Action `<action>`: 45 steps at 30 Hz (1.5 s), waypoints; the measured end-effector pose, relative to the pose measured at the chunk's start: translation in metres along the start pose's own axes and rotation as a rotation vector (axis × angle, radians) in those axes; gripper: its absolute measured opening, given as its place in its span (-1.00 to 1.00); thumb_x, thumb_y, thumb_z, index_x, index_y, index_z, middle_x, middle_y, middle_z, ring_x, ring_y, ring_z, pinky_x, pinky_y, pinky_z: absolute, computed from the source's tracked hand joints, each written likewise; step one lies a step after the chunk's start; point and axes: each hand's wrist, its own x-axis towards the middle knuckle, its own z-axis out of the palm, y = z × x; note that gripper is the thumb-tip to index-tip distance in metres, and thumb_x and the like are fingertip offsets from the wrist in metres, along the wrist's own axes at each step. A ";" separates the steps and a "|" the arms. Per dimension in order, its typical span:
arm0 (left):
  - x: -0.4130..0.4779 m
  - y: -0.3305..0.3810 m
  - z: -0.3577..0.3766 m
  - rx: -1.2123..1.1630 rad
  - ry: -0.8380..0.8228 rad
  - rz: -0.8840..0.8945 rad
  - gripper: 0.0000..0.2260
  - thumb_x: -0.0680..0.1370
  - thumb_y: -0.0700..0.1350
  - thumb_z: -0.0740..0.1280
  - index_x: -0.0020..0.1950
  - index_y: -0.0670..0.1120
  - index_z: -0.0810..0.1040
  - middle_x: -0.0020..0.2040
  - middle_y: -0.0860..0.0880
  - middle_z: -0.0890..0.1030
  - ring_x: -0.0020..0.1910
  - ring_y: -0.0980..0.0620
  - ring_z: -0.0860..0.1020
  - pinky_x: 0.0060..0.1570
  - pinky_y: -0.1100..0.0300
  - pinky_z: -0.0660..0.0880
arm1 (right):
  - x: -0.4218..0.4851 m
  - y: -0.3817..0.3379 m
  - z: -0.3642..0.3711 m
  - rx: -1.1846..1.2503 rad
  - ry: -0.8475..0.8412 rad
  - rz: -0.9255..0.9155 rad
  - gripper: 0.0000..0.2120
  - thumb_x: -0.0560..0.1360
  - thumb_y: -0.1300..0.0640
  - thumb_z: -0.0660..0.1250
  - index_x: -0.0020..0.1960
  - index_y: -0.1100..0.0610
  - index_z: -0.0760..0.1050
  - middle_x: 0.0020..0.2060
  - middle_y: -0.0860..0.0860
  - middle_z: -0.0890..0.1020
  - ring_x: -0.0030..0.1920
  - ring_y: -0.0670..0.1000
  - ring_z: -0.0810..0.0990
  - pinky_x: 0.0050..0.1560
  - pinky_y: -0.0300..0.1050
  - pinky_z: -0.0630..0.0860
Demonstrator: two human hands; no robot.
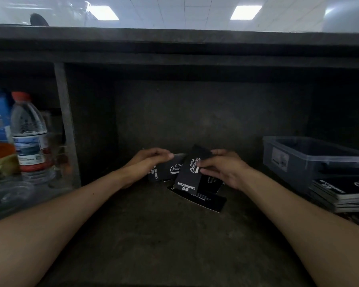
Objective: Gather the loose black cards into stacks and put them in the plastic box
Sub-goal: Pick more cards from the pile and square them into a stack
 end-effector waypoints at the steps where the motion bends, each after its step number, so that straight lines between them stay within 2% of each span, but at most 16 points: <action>1: -0.001 0.000 0.000 0.011 -0.010 0.002 -0.57 0.34 0.27 0.50 0.14 0.13 0.65 0.06 0.14 0.70 0.05 0.23 0.64 0.09 0.26 0.51 | 0.000 0.003 0.004 0.039 0.020 0.001 -0.42 0.30 0.55 0.48 0.19 0.18 0.38 0.04 0.20 0.63 -0.10 0.14 0.69 -0.35 -0.16 0.61; 3: -0.003 0.002 0.000 0.064 -0.026 0.006 -0.45 0.28 0.32 0.51 0.20 0.14 0.61 0.08 0.16 0.66 0.01 0.33 0.62 0.02 0.33 0.50 | 0.003 0.003 0.009 0.123 0.045 0.013 -0.47 0.35 0.57 0.40 0.19 0.19 0.38 0.07 0.22 0.60 -0.03 0.18 0.66 -0.33 -0.14 0.63; 5: -0.004 0.004 0.000 0.109 -0.021 0.010 -0.43 0.26 0.31 0.53 0.22 0.15 0.59 0.10 0.20 0.63 -0.03 0.38 0.60 -0.05 0.40 0.48 | 0.003 -0.002 0.012 0.220 0.025 0.052 -0.69 0.42 0.54 0.33 0.09 0.26 0.46 0.03 0.22 0.60 -0.04 0.16 0.64 -0.34 -0.15 0.62; 8: -0.004 0.003 0.001 0.109 -0.007 0.022 -0.46 0.29 0.15 0.59 0.24 0.13 0.58 0.07 0.20 0.62 -0.05 0.41 0.60 -0.17 0.50 0.49 | 0.001 0.000 0.011 0.218 -0.042 0.130 -0.78 0.45 0.42 0.40 0.07 0.25 0.54 0.01 0.19 0.65 -0.08 0.12 0.66 -0.34 -0.16 0.62; 10: -0.002 -0.001 0.000 0.114 -0.008 0.045 -0.51 0.37 -0.03 0.59 0.27 0.08 0.56 0.08 0.14 0.63 -0.01 0.31 0.63 -0.14 0.46 0.55 | 0.003 0.009 0.006 -0.206 -0.027 0.057 -0.72 0.37 0.26 0.55 0.04 0.14 0.59 -0.06 0.09 0.71 -0.14 0.02 0.68 -0.32 -0.17 0.59; 12: 0.000 -0.004 0.000 0.125 -0.006 0.059 -0.57 0.46 -0.19 0.53 0.29 0.03 0.55 0.11 0.05 0.64 0.07 0.16 0.64 0.02 0.31 0.60 | 0.005 0.012 0.000 -0.838 0.057 -0.125 -0.66 0.25 0.10 0.65 -0.06 0.06 0.59 -0.14 0.03 0.71 -0.18 -0.02 0.67 -0.21 -0.15 0.58; 14: 0.002 -0.005 0.000 0.094 0.009 0.032 -0.60 0.51 -0.30 0.43 0.30 0.01 0.55 0.12 -0.03 0.66 0.08 0.05 0.65 0.04 0.25 0.61 | 0.002 0.004 -0.003 -1.049 0.092 -0.189 -0.51 0.16 -0.03 0.69 -0.01 0.03 0.56 -0.11 -0.03 0.67 -0.09 -0.04 0.65 -0.08 -0.15 0.57; 17: 0.005 -0.005 0.001 0.029 0.027 -0.010 -0.57 0.50 -0.39 0.30 0.28 -0.02 0.57 0.12 -0.09 0.67 0.10 -0.03 0.66 0.10 0.11 0.61 | -0.003 -0.004 -0.006 -0.979 -0.094 -0.129 -0.38 0.08 -0.12 0.70 0.04 0.03 0.57 -0.13 -0.10 0.67 -0.10 -0.12 0.65 -0.18 -0.24 0.51; 20: 0.006 -0.007 0.000 0.040 0.023 0.002 -0.52 0.45 -0.43 0.31 0.27 0.00 0.57 0.10 -0.07 0.68 0.06 0.02 0.66 0.01 0.17 0.63 | -0.007 0.002 0.001 -1.101 -0.323 -0.198 -0.40 0.10 -0.14 0.69 0.07 -0.03 0.59 -0.11 -0.14 0.70 -0.07 -0.17 0.67 -0.05 -0.27 0.54; 25: 0.007 -0.008 -0.001 0.073 0.041 0.037 -0.49 0.39 -0.40 0.44 0.25 0.03 0.59 0.06 -0.04 0.69 0.02 0.05 0.67 -0.08 0.27 0.62 | -0.007 0.003 0.008 -1.080 -0.416 -0.244 -0.45 0.19 -0.05 0.67 0.13 -0.05 0.59 -0.08 -0.16 0.71 -0.19 -0.27 0.64 -0.06 -0.24 0.55; 29: 0.006 -0.006 -0.003 0.102 0.024 0.042 -0.48 0.37 -0.32 0.52 0.26 0.06 0.58 0.11 0.06 0.63 0.10 0.16 0.60 -0.01 0.35 0.52 | -0.014 0.000 0.009 -1.138 -0.459 -0.233 -0.19 0.03 -0.27 0.64 0.22 -0.06 0.56 -0.05 -0.22 0.69 -0.12 -0.30 0.63 0.01 -0.25 0.55; 32: 0.005 -0.006 -0.003 0.141 0.006 0.057 -0.43 0.36 -0.37 0.52 0.30 0.02 0.56 0.14 0.06 0.62 0.12 0.18 0.58 0.01 0.41 0.52 | -0.015 -0.003 0.011 -1.104 -0.522 -0.202 -0.22 0.08 -0.13 0.68 0.25 -0.03 0.55 -0.03 -0.19 0.70 -0.07 -0.25 0.65 0.09 -0.22 0.56; 34: 0.004 -0.006 -0.003 0.145 0.007 0.065 -0.41 0.35 -0.40 0.51 0.32 -0.01 0.55 0.17 0.01 0.62 0.14 0.12 0.59 0.10 0.31 0.54 | -0.015 -0.003 0.012 -1.071 -0.544 -0.202 -0.31 0.15 0.01 0.69 0.23 -0.01 0.55 -0.06 -0.19 0.71 -0.07 -0.21 0.67 0.11 -0.17 0.59; 38: 0.005 -0.008 -0.004 0.144 -0.001 0.071 -0.40 0.35 -0.40 0.50 0.33 -0.01 0.55 0.19 -0.01 0.62 0.16 0.09 0.59 0.18 0.21 0.53 | -0.013 0.002 0.009 -1.016 -0.534 -0.241 -0.52 0.30 0.25 0.59 0.16 0.05 0.56 -0.12 -0.07 0.74 -0.19 -0.19 0.67 -0.04 -0.21 0.58; 42: 0.008 -0.010 -0.005 0.148 -0.012 0.068 -0.40 0.35 -0.36 0.52 0.31 0.07 0.55 0.18 0.03 0.62 0.17 0.12 0.58 0.19 0.20 0.53 | -0.018 -0.009 0.007 -1.041 -0.579 -0.173 -0.44 0.13 -0.03 0.67 0.09 -0.01 0.62 -0.08 -0.09 0.73 -0.07 -0.12 0.69 0.10 -0.09 0.60; 45: 0.009 -0.012 -0.006 0.144 -0.018 0.059 -0.41 0.34 -0.35 0.52 0.27 0.13 0.55 0.19 0.05 0.61 0.18 0.12 0.58 0.15 0.24 0.54 | -0.028 -0.027 -0.002 -1.247 -0.643 -0.042 -0.40 0.01 -0.17 0.69 0.02 -0.15 0.65 -0.04 -0.14 0.70 -0.03 -0.15 0.66 0.10 -0.13 0.59</action>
